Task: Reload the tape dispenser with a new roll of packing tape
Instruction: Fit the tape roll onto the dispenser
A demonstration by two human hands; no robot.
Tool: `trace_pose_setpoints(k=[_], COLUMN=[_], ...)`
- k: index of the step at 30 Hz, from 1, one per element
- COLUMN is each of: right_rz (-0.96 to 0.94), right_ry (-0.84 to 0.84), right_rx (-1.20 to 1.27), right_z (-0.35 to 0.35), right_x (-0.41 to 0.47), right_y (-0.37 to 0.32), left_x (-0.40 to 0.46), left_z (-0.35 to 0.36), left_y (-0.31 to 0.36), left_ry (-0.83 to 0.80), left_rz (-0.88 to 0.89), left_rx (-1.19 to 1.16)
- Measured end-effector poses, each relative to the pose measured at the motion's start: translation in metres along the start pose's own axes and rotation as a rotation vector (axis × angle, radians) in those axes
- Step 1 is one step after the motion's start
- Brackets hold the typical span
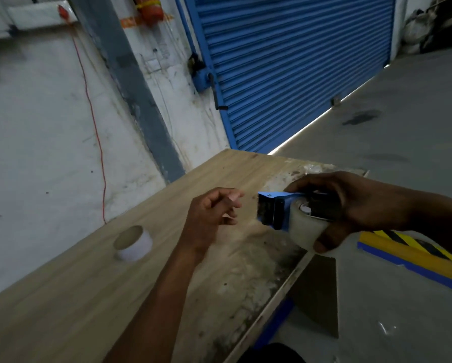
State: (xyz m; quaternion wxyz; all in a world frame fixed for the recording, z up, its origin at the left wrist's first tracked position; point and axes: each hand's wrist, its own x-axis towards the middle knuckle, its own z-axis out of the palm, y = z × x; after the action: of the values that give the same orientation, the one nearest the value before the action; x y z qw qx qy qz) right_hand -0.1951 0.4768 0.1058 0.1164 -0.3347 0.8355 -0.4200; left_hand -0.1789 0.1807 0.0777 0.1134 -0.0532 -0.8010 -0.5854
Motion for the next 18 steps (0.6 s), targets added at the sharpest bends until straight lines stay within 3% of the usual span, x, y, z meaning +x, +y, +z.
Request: trace_pose_setpoints(k=[3, 5, 18], right_rz=[-0.012, -0.028, -0.135], right_ry=[-0.031, -0.074, -0.235], right_rx=[0.015, 0.028, 0.064], right_z=[0.02, 0.036, 0.089], right_x=[0.011, 0.022, 0.05], right_y=[-0.008, -0.017, -0.059], left_x=[-0.043, -0.062, -0.103], left_z=[-0.014, -0.021, -0.077], left_y=[0.005, 0.005, -0.012], left_ry=[0.044, 0.131, 0.276], left_rz=[0.052, -0.001, -0.032], left_rx=[0.104, 0.164, 0.174])
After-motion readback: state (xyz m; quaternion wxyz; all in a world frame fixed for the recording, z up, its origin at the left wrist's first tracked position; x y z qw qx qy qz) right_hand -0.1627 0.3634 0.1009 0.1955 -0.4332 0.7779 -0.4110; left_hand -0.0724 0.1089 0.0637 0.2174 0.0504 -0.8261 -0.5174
